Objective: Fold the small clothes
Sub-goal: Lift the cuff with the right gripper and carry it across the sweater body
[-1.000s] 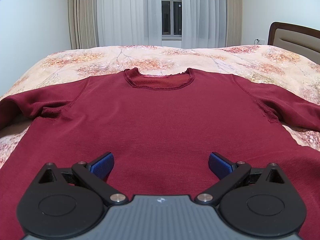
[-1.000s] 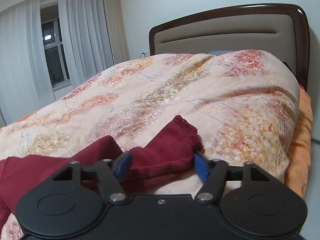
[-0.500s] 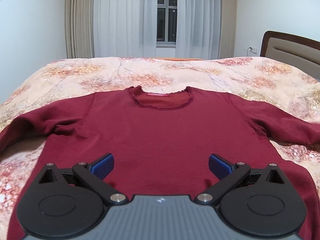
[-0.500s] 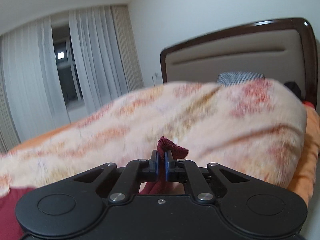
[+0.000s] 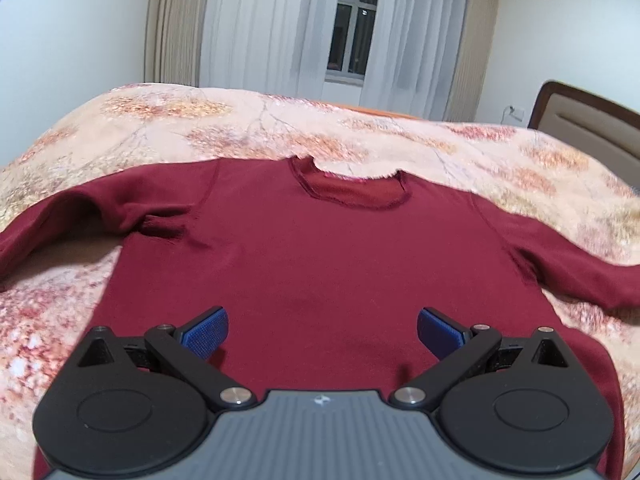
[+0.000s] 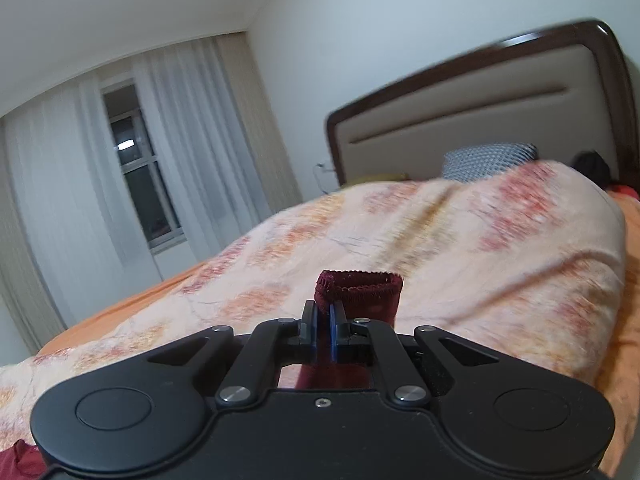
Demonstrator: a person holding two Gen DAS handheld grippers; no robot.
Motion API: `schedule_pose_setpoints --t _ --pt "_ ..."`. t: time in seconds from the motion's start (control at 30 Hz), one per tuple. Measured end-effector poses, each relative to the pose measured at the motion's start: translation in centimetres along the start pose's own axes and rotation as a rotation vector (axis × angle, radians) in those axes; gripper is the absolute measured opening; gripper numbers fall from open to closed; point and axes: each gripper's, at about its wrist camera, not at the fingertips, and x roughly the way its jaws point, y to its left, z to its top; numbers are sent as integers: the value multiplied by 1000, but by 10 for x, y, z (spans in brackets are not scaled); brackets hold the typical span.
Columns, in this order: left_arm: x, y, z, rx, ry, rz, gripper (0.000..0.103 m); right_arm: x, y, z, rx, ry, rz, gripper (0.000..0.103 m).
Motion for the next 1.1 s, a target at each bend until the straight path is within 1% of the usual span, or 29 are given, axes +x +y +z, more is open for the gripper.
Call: schedule_pose_setpoints --t 0.13,0.23,0.33,0.43,0.5,0.67,0.77,0.9,1.0,1.07,1.1 --pt "-10 19 3 -25 -27 13 103 -2 57 7 -81 -34 102 6" --pt "-16 34 4 -48 -36 26 103 -2 112 7 -153 -52 211 6" --pt "-19 50 4 -72 -40 41 103 -3 172 0 -221 -44 331 6" --pt "-24 66 4 -92 -38 64 103 -8 229 -14 -281 -27 454 6" --pt "-27 79 3 -108 -30 94 103 -13 266 -28 -318 -9 527 6" --pt "-35 115 2 -179 -33 150 103 -29 340 -75 -380 72 678 6" --pt "-39 132 1 -203 -43 181 103 -48 378 -111 -437 105 736 6" --pt "-42 147 -1 -212 -47 214 103 -64 413 -163 -525 170 763 6" --pt "-41 152 -2 -209 -43 235 103 -70 426 -199 -604 208 774 7" --pt "-39 152 -2 -209 -42 244 103 -69 423 -218 -645 234 784 9" --pt "-38 152 -2 -210 -44 246 103 -70 423 -226 -661 245 789 12"
